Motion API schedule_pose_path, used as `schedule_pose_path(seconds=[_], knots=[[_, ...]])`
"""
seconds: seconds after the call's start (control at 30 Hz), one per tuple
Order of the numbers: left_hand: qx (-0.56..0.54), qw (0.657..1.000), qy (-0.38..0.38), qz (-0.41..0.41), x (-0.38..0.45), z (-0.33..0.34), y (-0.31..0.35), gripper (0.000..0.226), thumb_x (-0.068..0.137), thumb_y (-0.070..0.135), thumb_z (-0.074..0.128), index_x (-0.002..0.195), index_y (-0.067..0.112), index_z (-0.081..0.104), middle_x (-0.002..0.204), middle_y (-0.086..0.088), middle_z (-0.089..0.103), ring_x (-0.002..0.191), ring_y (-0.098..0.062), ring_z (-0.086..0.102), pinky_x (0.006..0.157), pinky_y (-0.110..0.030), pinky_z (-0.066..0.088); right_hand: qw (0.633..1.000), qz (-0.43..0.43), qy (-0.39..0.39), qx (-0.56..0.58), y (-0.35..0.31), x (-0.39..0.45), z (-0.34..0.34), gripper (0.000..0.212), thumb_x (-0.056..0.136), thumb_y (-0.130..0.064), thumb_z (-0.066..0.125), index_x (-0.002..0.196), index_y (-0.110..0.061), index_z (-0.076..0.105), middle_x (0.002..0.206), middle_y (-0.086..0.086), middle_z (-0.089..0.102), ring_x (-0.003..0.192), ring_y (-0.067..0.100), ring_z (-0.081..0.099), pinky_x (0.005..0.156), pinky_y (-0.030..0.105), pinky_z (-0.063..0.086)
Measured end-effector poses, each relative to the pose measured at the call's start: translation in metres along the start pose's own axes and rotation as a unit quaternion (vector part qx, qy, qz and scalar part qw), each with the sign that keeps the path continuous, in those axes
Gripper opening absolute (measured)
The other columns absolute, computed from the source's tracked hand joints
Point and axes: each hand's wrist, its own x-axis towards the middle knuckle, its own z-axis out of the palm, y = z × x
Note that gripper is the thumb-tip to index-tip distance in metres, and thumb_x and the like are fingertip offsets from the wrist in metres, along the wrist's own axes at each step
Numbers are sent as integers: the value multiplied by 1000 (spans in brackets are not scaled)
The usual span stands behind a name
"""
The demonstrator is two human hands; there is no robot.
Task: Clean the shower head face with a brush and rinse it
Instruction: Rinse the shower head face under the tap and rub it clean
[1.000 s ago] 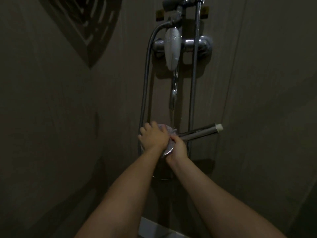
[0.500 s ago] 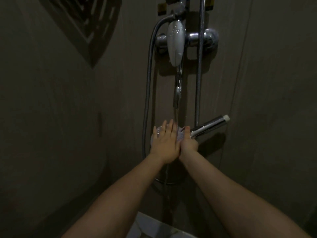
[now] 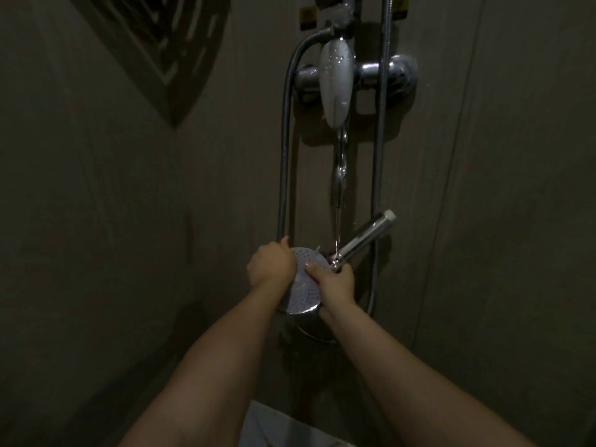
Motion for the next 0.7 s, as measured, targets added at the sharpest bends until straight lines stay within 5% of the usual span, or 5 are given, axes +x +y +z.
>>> schedule_pose_path(seconds=[0.1, 0.2, 0.37, 0.53, 0.7], knots=[[-78, 993, -25, -86, 2, 10, -7, 60, 98, 45, 27, 103, 0, 66, 102, -18, 67, 94, -30, 63, 80, -36, 51, 990, -69, 37, -120, -5, 2, -3, 19, 88, -22, 61, 103, -11, 57, 108, 10, 65, 96, 24, 63, 84, 40, 53], [-200, 969, -76, -121, -3, 20, -8, 60, 96, 48, 35, 107, -3, 63, 112, -21, 65, 103, -33, 61, 86, -34, 48, 964, -124, 95, -214, -12, 11, -17, 36, 96, -36, 44, 98, -4, 62, 88, 9, 61, 73, 16, 56, 62, 27, 42], [-434, 851, -272, -118, -15, 18, -12, 45, 88, 39, 59, 111, 0, 63, 112, -17, 67, 92, -26, 64, 86, -34, 51, 946, -134, 132, -264, -7, 25, -32, 48, 98, -41, 35, 97, -1, 62, 91, 14, 63, 86, 29, 61, 69, 33, 45], [-349, 917, -192, -34, -11, 19, -22, 38, 83, 36, 67, 99, 2, 66, 97, -14, 68, 82, -21, 64, 64, -26, 49, 981, -70, -44, -176, -8, 21, -31, 39, 82, -24, 69, 113, -9, 51, 102, 5, 60, 88, 19, 60, 63, 23, 48], [-352, 923, -148, -48, -19, 26, -23, 34, 86, 44, 58, 71, 14, 59, 77, -7, 65, 69, -18, 62, 63, -29, 51, 990, 10, -113, -87, -15, 25, -41, 34, 85, -7, 64, 116, -1, 54, 111, 20, 64, 84, 22, 64, 68, 31, 53]])
